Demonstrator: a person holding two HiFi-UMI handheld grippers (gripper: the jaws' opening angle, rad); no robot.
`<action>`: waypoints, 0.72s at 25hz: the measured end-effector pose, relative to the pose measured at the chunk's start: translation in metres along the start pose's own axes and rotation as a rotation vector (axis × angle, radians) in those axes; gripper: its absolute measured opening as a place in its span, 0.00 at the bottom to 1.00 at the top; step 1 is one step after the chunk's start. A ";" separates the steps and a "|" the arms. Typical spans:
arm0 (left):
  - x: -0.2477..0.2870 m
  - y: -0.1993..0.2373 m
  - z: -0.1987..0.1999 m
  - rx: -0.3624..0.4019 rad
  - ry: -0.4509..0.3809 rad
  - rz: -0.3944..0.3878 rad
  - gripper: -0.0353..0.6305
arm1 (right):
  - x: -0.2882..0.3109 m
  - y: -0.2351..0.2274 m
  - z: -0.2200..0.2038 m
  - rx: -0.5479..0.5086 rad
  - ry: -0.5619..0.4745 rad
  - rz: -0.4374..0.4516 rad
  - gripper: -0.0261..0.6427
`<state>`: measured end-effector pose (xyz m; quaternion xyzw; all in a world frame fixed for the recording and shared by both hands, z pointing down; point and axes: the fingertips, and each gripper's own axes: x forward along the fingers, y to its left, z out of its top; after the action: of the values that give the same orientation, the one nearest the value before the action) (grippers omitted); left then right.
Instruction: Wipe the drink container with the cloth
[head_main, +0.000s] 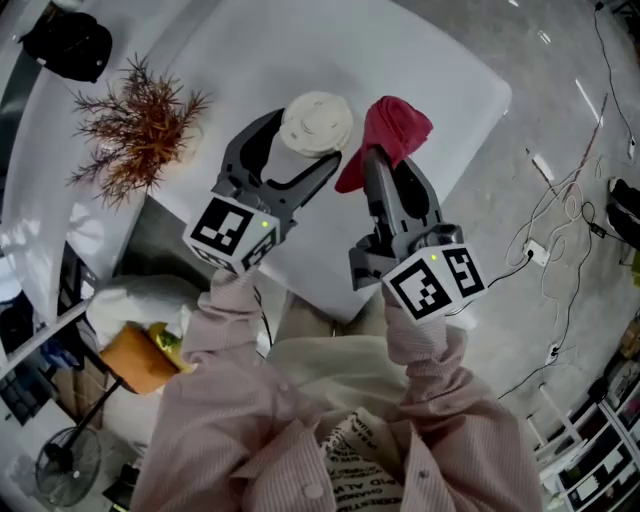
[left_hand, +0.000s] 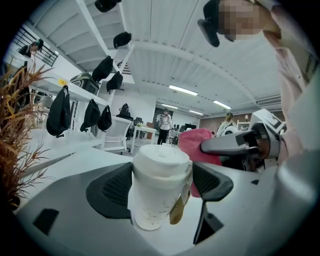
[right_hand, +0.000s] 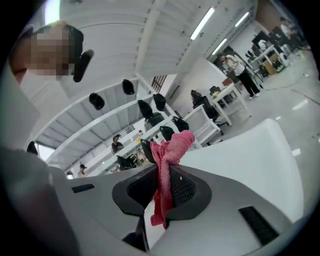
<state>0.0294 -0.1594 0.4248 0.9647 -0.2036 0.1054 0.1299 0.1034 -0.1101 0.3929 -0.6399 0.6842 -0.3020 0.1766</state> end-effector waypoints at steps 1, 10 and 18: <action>0.000 0.000 0.000 -0.005 0.000 0.003 0.62 | 0.001 -0.002 -0.004 0.044 -0.016 -0.014 0.11; 0.000 0.000 -0.001 -0.017 -0.015 0.007 0.62 | 0.014 -0.010 -0.032 0.288 -0.095 -0.059 0.11; 0.000 0.001 -0.002 -0.018 -0.024 0.011 0.62 | 0.018 -0.015 -0.042 0.384 -0.120 -0.053 0.11</action>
<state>0.0281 -0.1601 0.4266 0.9635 -0.2112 0.0927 0.1356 0.0863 -0.1198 0.4370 -0.6292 0.5850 -0.3930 0.3278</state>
